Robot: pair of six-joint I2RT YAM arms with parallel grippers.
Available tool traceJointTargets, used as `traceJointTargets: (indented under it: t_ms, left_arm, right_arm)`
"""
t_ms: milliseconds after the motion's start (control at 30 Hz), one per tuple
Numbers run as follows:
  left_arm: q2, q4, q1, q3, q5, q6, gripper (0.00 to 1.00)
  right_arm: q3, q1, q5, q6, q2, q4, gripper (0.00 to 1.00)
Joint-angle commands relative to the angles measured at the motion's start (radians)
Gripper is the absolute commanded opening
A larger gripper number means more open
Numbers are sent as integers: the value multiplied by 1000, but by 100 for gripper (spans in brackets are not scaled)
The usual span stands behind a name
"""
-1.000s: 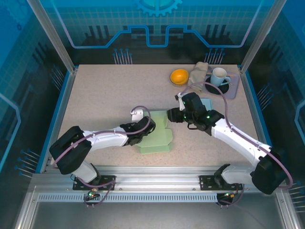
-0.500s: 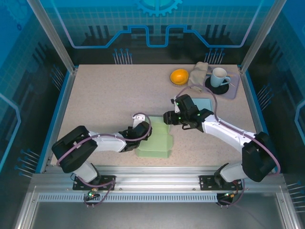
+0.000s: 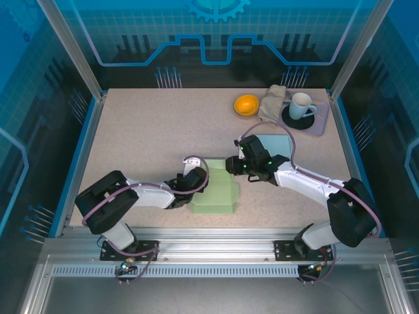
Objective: Fold the paper box
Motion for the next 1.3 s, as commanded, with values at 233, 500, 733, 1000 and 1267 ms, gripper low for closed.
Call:
traceJointTargets:
  t_ms: [233,500,733,1000,1267]
  left_arm:
    - [-153,-93,0,-59,106,-60,56]
    - [-469,-126,-1,-203,158,-53,58]
    - [-833,-374,76,-210,198,-175,62]
    - [-695,-367,214,-31,469,-290,62]
    - [-447,-306,214,119,527,-327,60]
  right_arm:
    - [-95,66,199,92,-49,-72,33]
    - [-63,80,237,105,-57,-106,34]
    - [-27,92,252,88,-41,-123,34]
    - [4,96,249,78,-19,-143,35]
    - [12,95,256,72,-27,-159,35]
